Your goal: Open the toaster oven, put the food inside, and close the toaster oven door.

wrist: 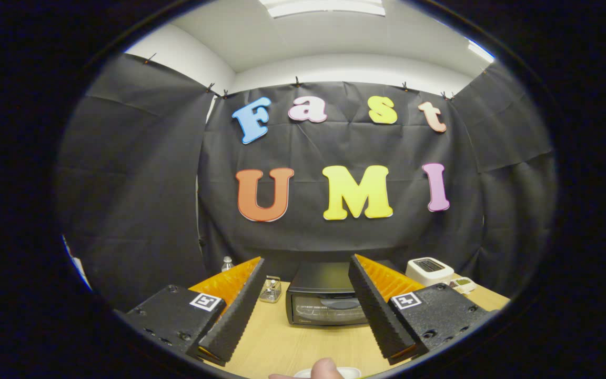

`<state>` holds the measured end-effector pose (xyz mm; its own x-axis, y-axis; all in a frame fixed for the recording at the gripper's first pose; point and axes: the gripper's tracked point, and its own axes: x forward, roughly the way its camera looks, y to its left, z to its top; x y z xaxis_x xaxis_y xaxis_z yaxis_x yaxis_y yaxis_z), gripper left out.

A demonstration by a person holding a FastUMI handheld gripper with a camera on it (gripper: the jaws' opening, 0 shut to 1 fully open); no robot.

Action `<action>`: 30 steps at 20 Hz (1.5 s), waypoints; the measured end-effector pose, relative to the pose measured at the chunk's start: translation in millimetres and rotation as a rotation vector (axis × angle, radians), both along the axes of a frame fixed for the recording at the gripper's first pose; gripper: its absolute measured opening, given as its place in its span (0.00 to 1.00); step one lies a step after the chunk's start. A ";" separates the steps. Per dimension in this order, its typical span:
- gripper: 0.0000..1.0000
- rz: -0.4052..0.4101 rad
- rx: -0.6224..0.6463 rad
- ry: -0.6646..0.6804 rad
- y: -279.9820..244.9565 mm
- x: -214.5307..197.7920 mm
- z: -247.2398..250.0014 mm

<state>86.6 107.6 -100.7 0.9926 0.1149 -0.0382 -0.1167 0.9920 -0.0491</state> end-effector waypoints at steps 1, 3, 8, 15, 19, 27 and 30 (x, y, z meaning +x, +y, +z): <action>1.00 -0.007 0.014 0.001 -2.5 5.0 -3.0; 1.00 -0.034 0.029 0.002 -12.3 17.4 -8.8; 1.00 -0.075 0.007 0.041 -24.4 44.5 -35.5; 1.00 -0.097 0.015 0.094 -43.9 85.7 -65.7; 1.00 -0.097 0.028 0.137 -57.1 111.4 -81.6; 1.00 -0.127 0.050 0.253 -88.3 155.3 -133.6; 1.00 -0.133 0.050 0.291 -90.7 166.9 -155.0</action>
